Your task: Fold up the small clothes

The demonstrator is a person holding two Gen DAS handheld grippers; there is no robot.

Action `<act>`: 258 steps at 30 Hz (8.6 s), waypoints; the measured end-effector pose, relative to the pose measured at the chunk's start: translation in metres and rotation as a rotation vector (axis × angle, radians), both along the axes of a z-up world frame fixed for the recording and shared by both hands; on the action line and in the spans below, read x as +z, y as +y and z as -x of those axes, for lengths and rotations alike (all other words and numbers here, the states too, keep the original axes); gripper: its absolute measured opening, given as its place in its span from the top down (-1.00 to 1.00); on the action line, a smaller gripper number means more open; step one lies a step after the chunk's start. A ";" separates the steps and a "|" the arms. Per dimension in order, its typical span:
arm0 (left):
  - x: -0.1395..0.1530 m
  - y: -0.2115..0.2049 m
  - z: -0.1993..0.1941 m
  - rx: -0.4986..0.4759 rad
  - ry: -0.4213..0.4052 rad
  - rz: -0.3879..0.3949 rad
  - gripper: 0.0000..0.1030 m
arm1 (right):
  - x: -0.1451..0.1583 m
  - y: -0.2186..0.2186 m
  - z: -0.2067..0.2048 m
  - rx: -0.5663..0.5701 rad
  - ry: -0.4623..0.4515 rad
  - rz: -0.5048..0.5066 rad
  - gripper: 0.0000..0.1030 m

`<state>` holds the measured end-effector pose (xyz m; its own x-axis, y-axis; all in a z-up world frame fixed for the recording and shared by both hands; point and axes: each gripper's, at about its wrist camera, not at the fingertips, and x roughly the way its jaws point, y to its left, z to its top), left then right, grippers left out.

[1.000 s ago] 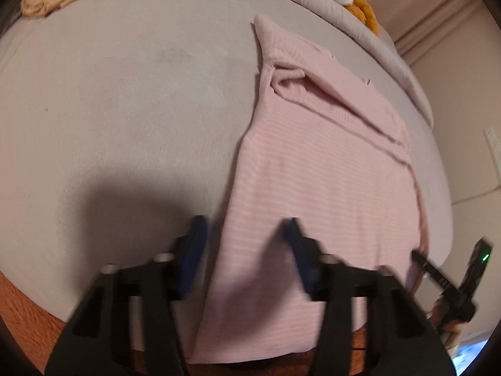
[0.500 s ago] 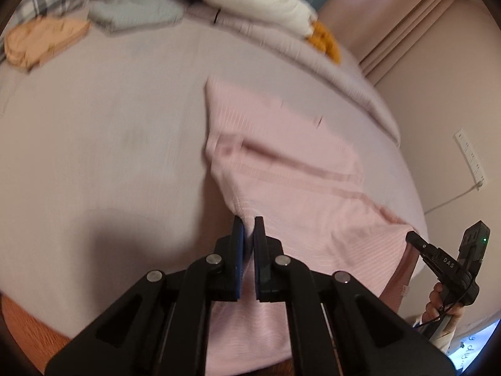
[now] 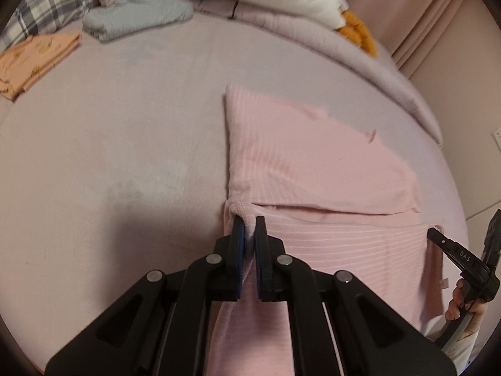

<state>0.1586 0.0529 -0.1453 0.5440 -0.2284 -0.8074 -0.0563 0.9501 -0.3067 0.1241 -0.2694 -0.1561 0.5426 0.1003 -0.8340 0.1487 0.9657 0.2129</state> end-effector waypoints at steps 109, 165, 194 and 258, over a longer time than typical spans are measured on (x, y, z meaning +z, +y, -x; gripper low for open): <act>0.101 0.016 0.192 -0.135 -0.048 0.208 0.90 | 0.135 -0.028 0.165 -0.043 -0.353 -0.169 0.86; 0.084 0.028 -0.011 0.015 -0.099 0.206 0.90 | 0.111 -0.037 0.009 -0.114 -0.302 -0.139 0.86; -0.014 0.039 -0.146 0.114 0.087 0.257 0.84 | 0.001 -0.053 -0.107 -0.162 0.017 -0.147 0.86; -0.025 0.012 0.022 -0.057 0.125 0.160 0.78 | 0.009 -0.061 0.030 -0.166 0.092 -0.051 0.91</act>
<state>0.1371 0.0648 -0.1698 0.4245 -0.3867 -0.8187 -0.0509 0.8926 -0.4480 0.0944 -0.3305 -0.1470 0.4771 0.0594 -0.8768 0.3261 0.9145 0.2394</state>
